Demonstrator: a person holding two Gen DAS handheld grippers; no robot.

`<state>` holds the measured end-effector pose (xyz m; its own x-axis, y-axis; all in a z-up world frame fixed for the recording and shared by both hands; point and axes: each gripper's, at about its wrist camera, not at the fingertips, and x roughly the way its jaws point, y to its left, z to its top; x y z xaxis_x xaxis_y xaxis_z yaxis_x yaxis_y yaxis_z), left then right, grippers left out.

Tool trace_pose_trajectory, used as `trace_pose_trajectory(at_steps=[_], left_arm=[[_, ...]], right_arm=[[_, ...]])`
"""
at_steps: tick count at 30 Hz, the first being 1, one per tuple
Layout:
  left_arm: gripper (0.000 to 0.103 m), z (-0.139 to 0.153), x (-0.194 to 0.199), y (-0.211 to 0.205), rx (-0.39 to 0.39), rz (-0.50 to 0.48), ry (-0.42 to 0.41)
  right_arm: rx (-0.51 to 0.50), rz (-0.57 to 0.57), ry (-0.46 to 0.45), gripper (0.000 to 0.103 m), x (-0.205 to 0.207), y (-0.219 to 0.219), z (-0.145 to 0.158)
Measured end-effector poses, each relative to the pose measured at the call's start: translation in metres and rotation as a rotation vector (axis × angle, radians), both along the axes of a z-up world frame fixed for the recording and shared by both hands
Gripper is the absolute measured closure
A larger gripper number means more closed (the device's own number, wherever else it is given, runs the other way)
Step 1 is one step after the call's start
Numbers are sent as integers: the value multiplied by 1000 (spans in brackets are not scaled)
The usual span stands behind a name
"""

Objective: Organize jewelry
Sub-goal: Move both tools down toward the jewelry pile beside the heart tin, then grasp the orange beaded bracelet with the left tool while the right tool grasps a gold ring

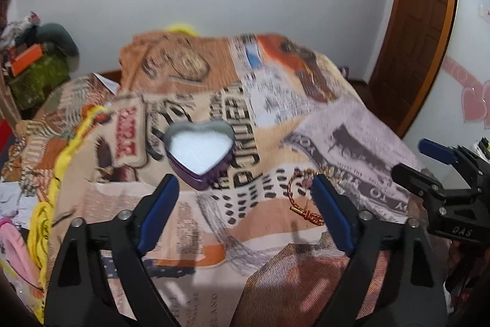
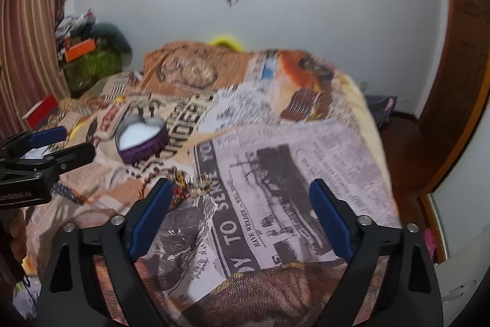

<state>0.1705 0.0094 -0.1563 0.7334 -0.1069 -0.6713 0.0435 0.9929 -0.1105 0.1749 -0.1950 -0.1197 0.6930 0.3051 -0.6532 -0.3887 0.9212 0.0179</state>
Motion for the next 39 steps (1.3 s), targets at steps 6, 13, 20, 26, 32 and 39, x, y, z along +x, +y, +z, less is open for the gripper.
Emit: trace_pose_trajectory(at_steps=[6,13,20,26,32,39], left_arm=[[57,-30,35,-9,-41,-92,155],[74,-38,47,-16,-67,-159,207],[80,-39,52,-23,-49,-198,200],[80,-39,54,-22,-91,-209,201],[80,-42,52,-32,-44,-221,189],[101,-46,55,-29,-66,-211,188]], right_arm=[[32,100,131,43,29,1,-18],[19,200,222,64,50,17,-32],[-10,268,275,76,64,33,-39],[-24,277,281,82,70,36,-44],[-34,294,272,93,68,40,-45],[-29,269,262,95,68,38,-43]])
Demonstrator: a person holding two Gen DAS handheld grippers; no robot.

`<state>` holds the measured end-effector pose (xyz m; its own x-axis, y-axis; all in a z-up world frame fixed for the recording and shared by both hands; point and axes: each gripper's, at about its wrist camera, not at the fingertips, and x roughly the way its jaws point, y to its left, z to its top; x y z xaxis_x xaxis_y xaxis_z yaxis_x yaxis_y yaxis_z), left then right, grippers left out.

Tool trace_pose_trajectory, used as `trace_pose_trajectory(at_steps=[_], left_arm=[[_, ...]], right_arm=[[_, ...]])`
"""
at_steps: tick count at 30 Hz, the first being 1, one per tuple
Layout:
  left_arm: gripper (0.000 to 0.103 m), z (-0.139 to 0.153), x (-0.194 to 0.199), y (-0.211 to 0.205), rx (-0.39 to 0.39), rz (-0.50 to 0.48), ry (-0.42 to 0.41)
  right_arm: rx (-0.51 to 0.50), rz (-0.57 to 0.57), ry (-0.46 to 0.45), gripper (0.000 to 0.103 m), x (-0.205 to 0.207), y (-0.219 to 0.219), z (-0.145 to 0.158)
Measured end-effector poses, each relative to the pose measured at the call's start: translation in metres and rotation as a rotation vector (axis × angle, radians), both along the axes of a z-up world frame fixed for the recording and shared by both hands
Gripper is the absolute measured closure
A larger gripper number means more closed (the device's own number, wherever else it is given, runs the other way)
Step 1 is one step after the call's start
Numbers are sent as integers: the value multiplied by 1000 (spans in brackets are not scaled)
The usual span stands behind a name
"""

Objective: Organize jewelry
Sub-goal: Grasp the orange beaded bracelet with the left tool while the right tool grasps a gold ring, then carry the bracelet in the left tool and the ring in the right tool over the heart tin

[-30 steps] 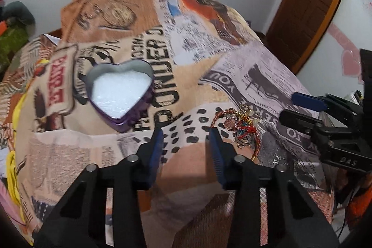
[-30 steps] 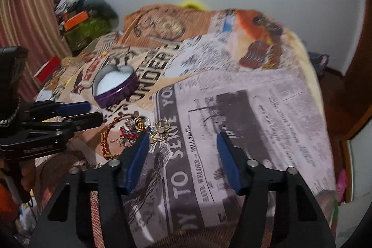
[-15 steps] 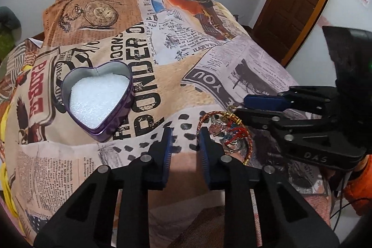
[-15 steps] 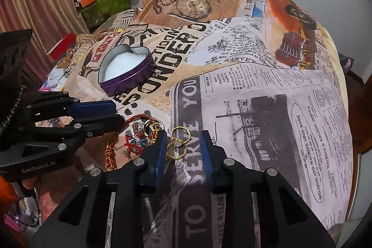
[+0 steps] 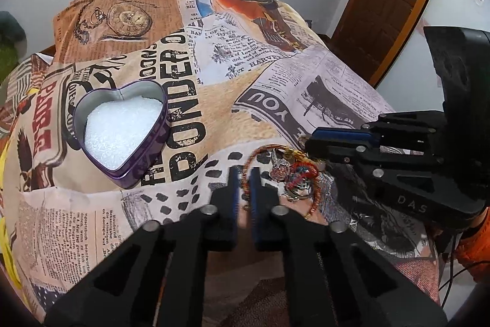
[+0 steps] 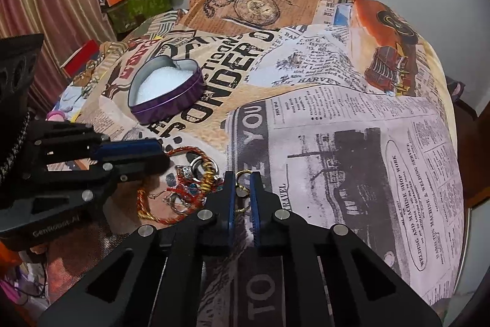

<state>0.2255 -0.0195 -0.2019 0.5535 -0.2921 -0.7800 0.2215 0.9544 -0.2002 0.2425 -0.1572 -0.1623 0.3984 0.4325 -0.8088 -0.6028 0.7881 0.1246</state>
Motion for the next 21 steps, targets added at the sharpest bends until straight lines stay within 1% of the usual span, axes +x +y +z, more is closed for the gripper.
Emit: trace_pose_trajectory(at_steps=[8,15,21], left_arm=[[102,11,-7,1,7,14,-36],[102,39,-17,16,1,53,-103],[102,61,-24,35,0,91,-158]], right_arm=[[31,-25,-26,95,-7,-6,17],[58,-32,-72,95,-15,-3,41],[91,-23,-111,95,-22,10,59]])
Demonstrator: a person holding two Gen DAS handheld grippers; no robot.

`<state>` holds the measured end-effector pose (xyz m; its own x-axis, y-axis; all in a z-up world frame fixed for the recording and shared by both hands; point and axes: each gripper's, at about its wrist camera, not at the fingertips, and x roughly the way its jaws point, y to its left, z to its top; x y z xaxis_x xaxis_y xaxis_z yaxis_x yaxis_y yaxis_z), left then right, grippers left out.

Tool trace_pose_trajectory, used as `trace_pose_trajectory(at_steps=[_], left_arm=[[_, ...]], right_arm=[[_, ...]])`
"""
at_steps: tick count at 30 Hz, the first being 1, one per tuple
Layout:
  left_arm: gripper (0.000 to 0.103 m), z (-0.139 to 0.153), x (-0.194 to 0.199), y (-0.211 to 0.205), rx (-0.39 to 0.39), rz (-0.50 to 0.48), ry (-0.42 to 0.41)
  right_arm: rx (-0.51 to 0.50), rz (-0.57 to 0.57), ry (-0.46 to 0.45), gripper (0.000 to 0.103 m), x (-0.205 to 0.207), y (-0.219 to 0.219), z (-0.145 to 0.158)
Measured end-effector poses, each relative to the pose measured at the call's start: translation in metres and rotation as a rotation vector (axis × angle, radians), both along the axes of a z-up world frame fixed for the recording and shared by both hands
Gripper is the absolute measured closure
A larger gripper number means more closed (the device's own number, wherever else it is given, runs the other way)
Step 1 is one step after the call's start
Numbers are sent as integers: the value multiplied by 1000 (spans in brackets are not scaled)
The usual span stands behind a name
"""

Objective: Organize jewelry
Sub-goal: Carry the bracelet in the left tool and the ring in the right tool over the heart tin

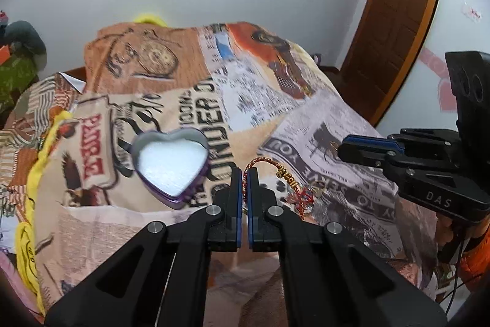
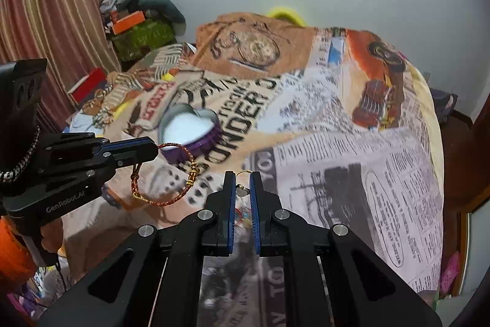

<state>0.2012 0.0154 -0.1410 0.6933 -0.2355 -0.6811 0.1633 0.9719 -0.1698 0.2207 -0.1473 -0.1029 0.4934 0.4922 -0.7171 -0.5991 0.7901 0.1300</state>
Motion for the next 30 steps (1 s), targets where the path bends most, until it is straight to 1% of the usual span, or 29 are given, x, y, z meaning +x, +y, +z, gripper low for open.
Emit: trace_pose_trajectory(at_steps=[6,14,22,26,30], left_arm=[[102,14,-3,20,37,37,-50],[102,16,6,51,55,86,-69],[102,5,27,71,57,103,-50],[102,-5,43,76,66,100,-27],[102,-16,57,79,64,93,4]], right_arm=[[10,27,-31,95,-7,24,10],[41,57,-38,95,-3,54,12],[45,81,-28,95,16,81,6],[33,93,-14,95,30,93,2],[14,109,18,95,46,104,-7]])
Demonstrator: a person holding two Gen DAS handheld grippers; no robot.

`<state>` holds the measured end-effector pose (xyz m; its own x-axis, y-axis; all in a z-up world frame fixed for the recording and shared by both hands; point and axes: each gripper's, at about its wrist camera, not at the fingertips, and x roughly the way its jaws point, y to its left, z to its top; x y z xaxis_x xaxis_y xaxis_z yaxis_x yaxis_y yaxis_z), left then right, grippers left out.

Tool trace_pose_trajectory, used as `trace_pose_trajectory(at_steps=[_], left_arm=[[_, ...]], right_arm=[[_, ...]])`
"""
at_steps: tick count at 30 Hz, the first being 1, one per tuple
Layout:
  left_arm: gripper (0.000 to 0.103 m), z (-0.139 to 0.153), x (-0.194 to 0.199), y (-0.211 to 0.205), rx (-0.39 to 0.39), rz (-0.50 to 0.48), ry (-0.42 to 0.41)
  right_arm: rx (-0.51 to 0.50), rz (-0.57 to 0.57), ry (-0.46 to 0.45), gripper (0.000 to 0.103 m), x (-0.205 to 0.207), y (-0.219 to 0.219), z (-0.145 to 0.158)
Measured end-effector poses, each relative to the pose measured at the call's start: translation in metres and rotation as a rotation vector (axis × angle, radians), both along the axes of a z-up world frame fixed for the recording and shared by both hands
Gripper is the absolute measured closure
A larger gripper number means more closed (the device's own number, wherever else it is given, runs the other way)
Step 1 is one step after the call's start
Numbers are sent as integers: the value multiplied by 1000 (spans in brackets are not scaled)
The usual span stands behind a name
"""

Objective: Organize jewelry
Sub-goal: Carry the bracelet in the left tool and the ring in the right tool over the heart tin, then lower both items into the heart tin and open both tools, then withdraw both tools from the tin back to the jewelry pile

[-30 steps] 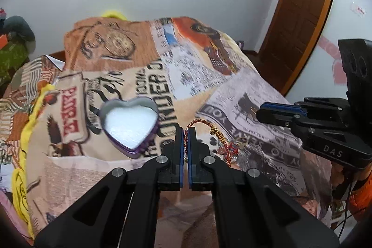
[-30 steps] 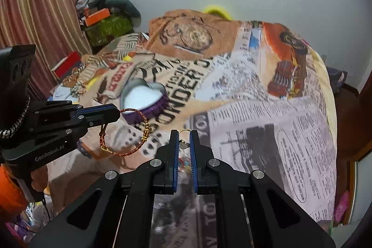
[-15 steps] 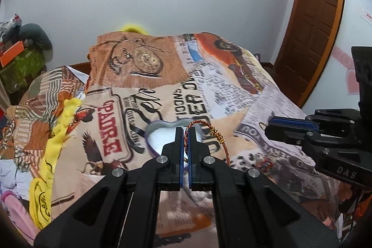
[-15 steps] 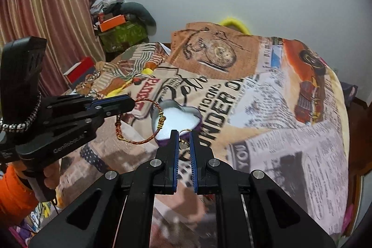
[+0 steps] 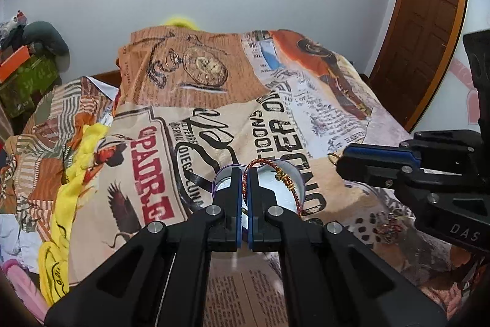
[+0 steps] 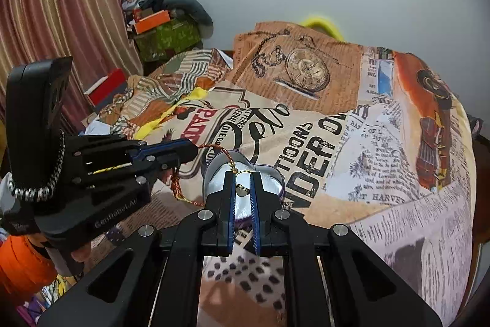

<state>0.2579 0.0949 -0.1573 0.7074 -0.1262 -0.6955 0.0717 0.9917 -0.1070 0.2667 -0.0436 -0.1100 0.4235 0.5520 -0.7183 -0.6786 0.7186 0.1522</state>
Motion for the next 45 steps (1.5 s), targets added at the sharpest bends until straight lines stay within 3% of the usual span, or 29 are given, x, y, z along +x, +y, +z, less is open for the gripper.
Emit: trace_pose_trajectory(at_steps=[12,23,31,33,35,38,42,45], left_arm=[[102,-32,26,7,-39,-25,100],[102,-38,32,12,-52,-35,128],[101,-30,25,14,-35,-18,120],[100,-27,23,15,-31,-9,114],[99,-20,20,17,-25,0,103],[93,-9,13,19,-13,10,82],[87,5,4,18,3,18,59],[71,17,-7,15,21,25,32]], right_arm=[[-68,71,122,95,27,26,-31],[-86,104,244,95,40,36,-53],[-113,89,199,94,37,37,-48],[-129,83,185,91,35,37,-46],[-138,70,169,80,34,36,-44],[-136,49,131,64,29,32,-37],[-134,26,89,62,21,23,-23],[-122,10,71,62,15,15,-13]])
